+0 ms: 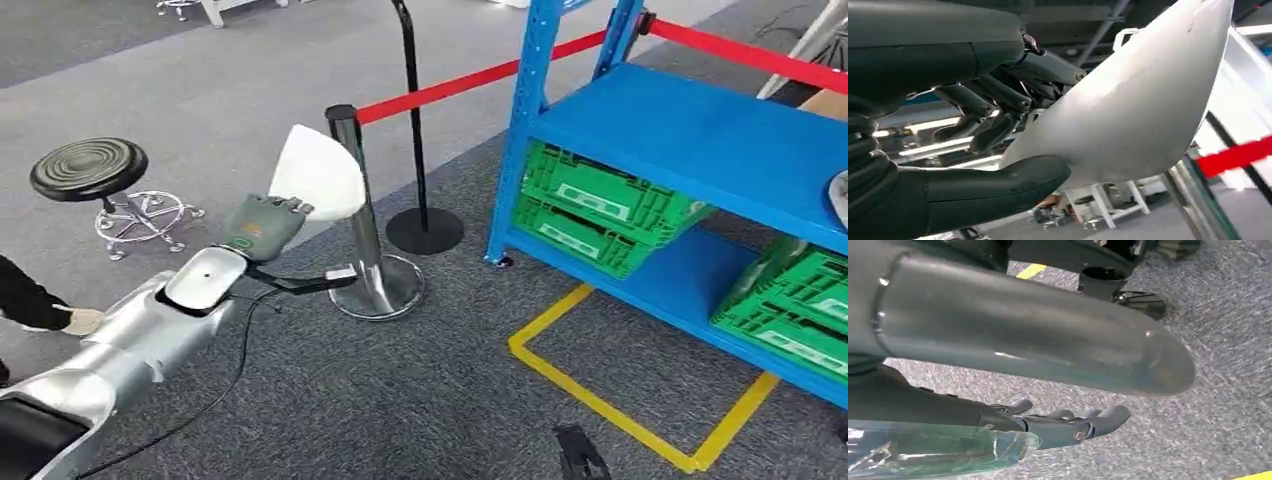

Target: Take the parts from the cabinet and place them on the table.

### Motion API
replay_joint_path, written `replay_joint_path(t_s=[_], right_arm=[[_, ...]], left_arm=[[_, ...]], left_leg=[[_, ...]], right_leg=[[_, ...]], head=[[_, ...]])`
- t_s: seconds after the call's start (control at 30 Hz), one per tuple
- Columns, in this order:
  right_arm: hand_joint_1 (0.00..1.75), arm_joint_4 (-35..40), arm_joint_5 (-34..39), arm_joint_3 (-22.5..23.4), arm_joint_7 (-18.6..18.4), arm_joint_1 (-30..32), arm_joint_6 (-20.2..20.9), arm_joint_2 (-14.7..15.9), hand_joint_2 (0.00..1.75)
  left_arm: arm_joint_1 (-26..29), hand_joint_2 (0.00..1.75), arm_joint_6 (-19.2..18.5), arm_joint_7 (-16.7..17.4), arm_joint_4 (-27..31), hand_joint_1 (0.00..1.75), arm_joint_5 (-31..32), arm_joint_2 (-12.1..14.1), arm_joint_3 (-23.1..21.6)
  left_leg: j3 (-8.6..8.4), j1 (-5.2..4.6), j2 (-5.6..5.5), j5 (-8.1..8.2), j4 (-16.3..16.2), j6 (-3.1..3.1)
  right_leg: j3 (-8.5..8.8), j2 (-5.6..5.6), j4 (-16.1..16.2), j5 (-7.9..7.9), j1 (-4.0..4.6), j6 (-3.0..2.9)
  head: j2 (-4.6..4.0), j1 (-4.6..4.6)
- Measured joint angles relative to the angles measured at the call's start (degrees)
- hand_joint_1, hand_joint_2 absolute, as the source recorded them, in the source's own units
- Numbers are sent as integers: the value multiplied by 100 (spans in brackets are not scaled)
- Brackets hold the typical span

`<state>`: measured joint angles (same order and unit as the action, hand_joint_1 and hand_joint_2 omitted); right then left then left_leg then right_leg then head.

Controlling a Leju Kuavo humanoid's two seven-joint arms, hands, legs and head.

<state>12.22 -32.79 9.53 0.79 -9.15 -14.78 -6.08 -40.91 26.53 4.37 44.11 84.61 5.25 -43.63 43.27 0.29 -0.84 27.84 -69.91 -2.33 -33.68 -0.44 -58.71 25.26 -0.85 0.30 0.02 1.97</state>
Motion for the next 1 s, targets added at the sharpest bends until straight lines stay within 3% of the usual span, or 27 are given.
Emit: replay_joint_path(t_s=[0.03,0.07,0.1,0.13,0.17,0.2,0.23,0.27,0.37,0.4,0.43,0.47,0.53,0.57,0.6,0.63,0.67,0.7,0.73,0.77,0.8,0.87,0.9,0.93,0.97,1.0], right_arm=[[0,0,0,20,0,12,-2,2,0],[0,0,0,35,2,18,-2,2,0],[0,0,0,37,7,19,0,2,0],[0,0,0,42,11,16,2,0,0],[0,0,0,52,18,12,4,0,0],[0,2,0,66,26,9,4,0,0],[0,4,0,79,35,11,4,2,0],[0,4,0,90,44,10,2,2,0],[0,4,0,122,48,9,4,2,0],[0,9,0,125,50,4,4,0,0],[0,9,2,129,57,6,4,0,0],[0,7,2,131,55,23,4,0,0],[0,7,2,135,55,54,4,0,0],[0,7,2,138,55,57,4,0,0],[0,7,0,142,55,56,7,0,0],[0,7,-2,151,55,52,7,0,0],[0,7,-2,164,55,43,7,0,0],[0,7,-7,170,55,35,11,0,0],[0,7,-7,175,55,28,11,4,0],[0,7,-9,177,55,23,11,4,0],[0,7,-13,177,46,22,13,4,0],[0,9,-20,181,44,7,13,4,0],[0,11,-22,186,46,-3,13,0,0],[0,11,-24,188,48,-10,13,0,0],[0,11,-28,190,48,-9,26,0,0],[0,11,-35,192,48,7,31,0,0]], left_arm=[[2,175,-11,-11,11,168,-2,2,7],[5,175,-33,-13,15,168,-2,9,22],[2,175,-41,-22,17,168,-4,15,39],[-8,175,-50,-31,37,168,-4,15,57],[-25,175,-59,-33,68,168,-7,18,81],[-50,175,-72,-39,105,168,-7,15,103],[-92,175,-83,-44,140,168,-9,13,125],[-105,175,-92,-48,182,168,-11,4,136],[-107,175,-105,-61,201,168,-13,72,184],[-107,175,-105,-63,236,168,-15,61,190],[-127,175,-112,-63,256,168,-17,83,206],[-151,175,-125,-63,267,168,-17,81,219],[-151,175,-153,-85,297,168,-22,63,221],[-147,175,-175,-105,299,168,-24,66,221],[-146,175,-188,-118,299,168,-28,66,223],[-146,175,-194,-131,304,168,-35,66,227],[-148,175,-195,-133,317,168,-39,66,240],[-150,175,-194,-133,337,168,-42,66,262],[-161,175,-197,-133,350,168,-44,66,282],[-177,175,-199,-140,352,168,-50,63,288],[-183,175,-201,-153,354,168,-55,66,297],[-176,175,-201,-181,354,168,-61,96,330],[-174,175,-201,-192,356,168,-63,118,345],[-190,175,-201,-195,358,168,-63,118,350],[-214,175,-201,-194,363,168,-63,111,354],[-218,175,-201,-199,363,168,-66,107,356]], left_leg=[[173,11,15,138,-399,-13],[229,25,16,140,-533,-22],[138,30,22,21,-400,-24],[-73,30,43,-189,-24,-21],[-374,27,135,-414,515,-13],[-657,15,415,-565,993,0],[-798,-41,755,-521,1275,-17],[-759,-31,575,-547,1265,90],[-716,-53,348,-573,1292,191],[-720,-18,276,-593,1305,225],[-719,-5,209,-599,1304,264],[-717,-3,142,-606,1304,301],[-716,-14,-53,-606,1303,317],[-716,-19,-150,-610,1303,321],[-716,-19,-243,-616,1302,320],[-718,-18,-332,-623,1301,310],[-724,-14,-435,-633,1301,295],[-725,0,-512,-644,1301,277],[-714,2,-573,-654,1296,242],[-691,27,-638,-661,1292,204],[-680,55,-697,-691,1334,152],[-682,97,-845,-767,1430,43],[-665,107,-768,-763,1403,40],[-582,47,-432,-610,1244,32],[-416,39,-200,-377,895,7],[-201,49,-72,-141,412,-16]], right_leg=[[-4,-73,0,0,0,0],[-6,-153,0,0,0,0],[-8,-228,-1,1,0,1],[-6,-305,-1,3,0,4],[1,-385,-2,11,-1,18],[12,-442,-5,20,10,39],[-2,-500,-36,49,86,84],[-1,-557,-27,48,92,116],[48,-799,3,64,80,192],[-4,-573,-70,141,43,230],[-86,-244,-290,296,34,238],[-286,-61,-763,537,36,242],[-740,33,-1713,906,39,246],[-867,35,-1912,920,40,234],[-852,35,-1822,800,42,222],[-717,45,-1500,578,42,206],[-435,116,-900,262,36,179],[-161,332,-340,24,30,156],[-37,672,-57,61,12,119],[10,601,2,48,22,146],[53,540,11,40,66,128],[93,413,86,-20,106,39],[140,310,213,-106,28,14],[161,259,272,-127,43,-8],[170,175,290,-147,46,-20],[179,80,304,-152,49,-14]], head=[[0,0],[0,2],[0,2],[0,2],[0,2],[0,2],[0,15],[0,-18],[0,-42],[0,-50],[0,-70],[0,-79],[0,-94],[0,-90],[0,-90],[0,-94],[0,-92],[0,-92],[0,-79],[0,-89],[0,-87],[0,-98],[0,-94],[0,-75],[0,-33],[0,-35]])
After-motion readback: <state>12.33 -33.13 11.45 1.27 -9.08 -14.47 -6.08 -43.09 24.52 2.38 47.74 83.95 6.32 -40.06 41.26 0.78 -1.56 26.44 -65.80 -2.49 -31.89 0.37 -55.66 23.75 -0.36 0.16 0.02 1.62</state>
